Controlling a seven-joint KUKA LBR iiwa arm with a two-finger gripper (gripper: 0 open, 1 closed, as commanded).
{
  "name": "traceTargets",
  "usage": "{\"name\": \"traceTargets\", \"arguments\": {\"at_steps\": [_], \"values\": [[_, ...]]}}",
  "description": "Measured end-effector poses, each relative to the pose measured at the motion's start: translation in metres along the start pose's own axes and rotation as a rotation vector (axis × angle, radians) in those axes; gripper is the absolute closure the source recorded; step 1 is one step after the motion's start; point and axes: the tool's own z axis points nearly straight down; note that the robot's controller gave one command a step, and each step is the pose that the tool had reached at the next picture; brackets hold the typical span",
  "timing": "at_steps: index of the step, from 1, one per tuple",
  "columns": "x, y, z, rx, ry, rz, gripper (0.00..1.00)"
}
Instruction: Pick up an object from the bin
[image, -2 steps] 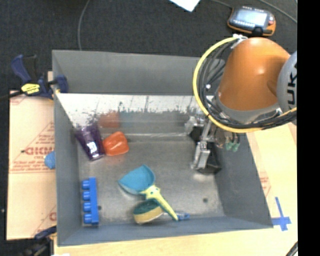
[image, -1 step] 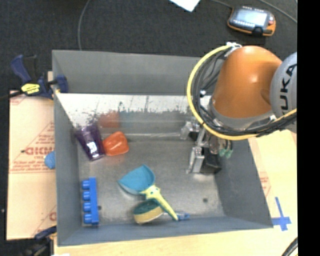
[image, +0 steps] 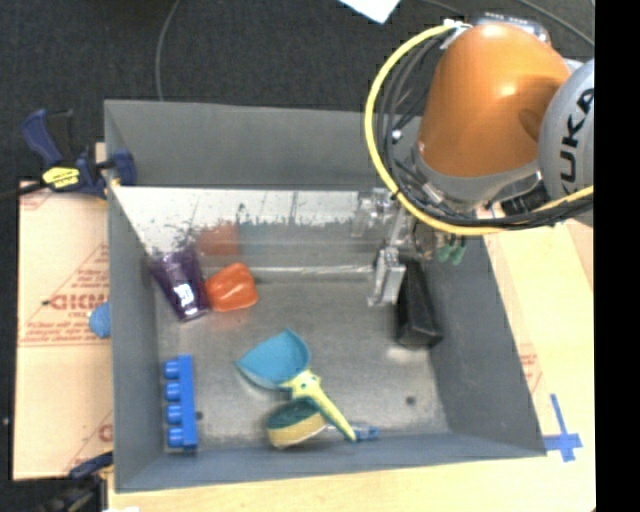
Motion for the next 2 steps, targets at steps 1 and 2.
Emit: {"name": "traceTargets", "arguments": {"at_steps": [1,2], "values": [[0.033,-0.01,0.092,-0.003,0.008,0.162,0.0],[-0.003,-0.015,0.046,-0.002,-0.026,0.083,0.0]]}}
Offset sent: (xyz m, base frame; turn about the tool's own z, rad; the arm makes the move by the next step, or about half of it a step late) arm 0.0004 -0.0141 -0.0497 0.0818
